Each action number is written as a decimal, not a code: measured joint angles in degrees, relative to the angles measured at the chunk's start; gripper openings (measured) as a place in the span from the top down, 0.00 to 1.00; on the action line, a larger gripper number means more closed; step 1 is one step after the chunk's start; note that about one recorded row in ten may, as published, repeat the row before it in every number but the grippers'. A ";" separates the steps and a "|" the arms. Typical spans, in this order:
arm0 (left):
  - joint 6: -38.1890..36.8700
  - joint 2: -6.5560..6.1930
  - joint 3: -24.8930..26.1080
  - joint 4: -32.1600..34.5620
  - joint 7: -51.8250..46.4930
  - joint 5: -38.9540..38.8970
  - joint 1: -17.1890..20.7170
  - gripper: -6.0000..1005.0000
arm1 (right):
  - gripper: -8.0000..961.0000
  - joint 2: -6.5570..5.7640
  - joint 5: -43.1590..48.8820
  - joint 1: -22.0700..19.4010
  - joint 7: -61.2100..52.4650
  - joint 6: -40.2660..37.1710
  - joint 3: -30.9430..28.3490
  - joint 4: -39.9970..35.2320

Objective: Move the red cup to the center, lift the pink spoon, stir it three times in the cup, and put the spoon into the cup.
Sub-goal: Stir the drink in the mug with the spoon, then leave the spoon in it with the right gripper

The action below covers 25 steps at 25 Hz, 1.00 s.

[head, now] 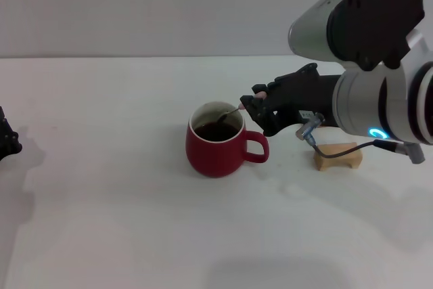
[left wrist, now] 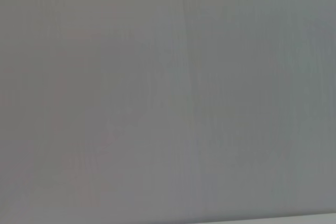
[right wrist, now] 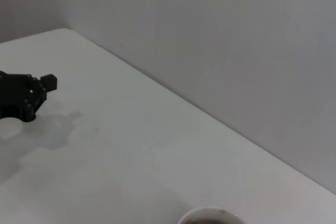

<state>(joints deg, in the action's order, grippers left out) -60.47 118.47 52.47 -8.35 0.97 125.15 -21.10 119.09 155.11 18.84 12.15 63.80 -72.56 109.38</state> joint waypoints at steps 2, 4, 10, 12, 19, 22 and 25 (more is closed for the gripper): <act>0.00 0.00 0.00 -0.04 0.00 0.01 0.05 1.00 | 0.82 0.00 0.01 0.47 -0.01 -0.76 0.14 -1.35; 0.00 0.00 0.07 -0.07 0.00 0.00 0.09 1.00 | 0.82 0.01 0.00 1.19 -0.02 -1.29 0.26 -2.74; 0.00 0.01 0.18 -0.33 0.00 0.01 0.10 1.00 | 0.82 0.09 -0.23 2.92 -0.02 -1.83 0.84 -5.61; -0.01 0.01 0.26 -0.33 0.00 -0.04 0.09 1.00 | 0.82 0.09 -0.38 3.07 -0.02 -2.26 1.16 -6.02; -0.41 -0.04 0.44 -0.43 0.00 -0.29 0.07 1.00 | 0.82 0.09 -0.92 4.15 -0.07 -3.36 1.87 -8.13; -0.45 -0.06 0.44 -0.45 0.00 -0.33 0.04 1.00 | 0.82 0.12 -1.42 5.26 -0.14 -3.51 1.92 -9.83; -0.45 -0.07 0.47 -0.52 0.00 -0.41 -0.02 1.00 | 0.82 0.16 -2.38 6.60 -0.17 -4.09 2.22 -12.03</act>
<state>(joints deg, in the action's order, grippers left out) -60.91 118.40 52.94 -8.87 0.97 124.75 -21.12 119.25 152.73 25.44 11.97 59.71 -70.34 97.35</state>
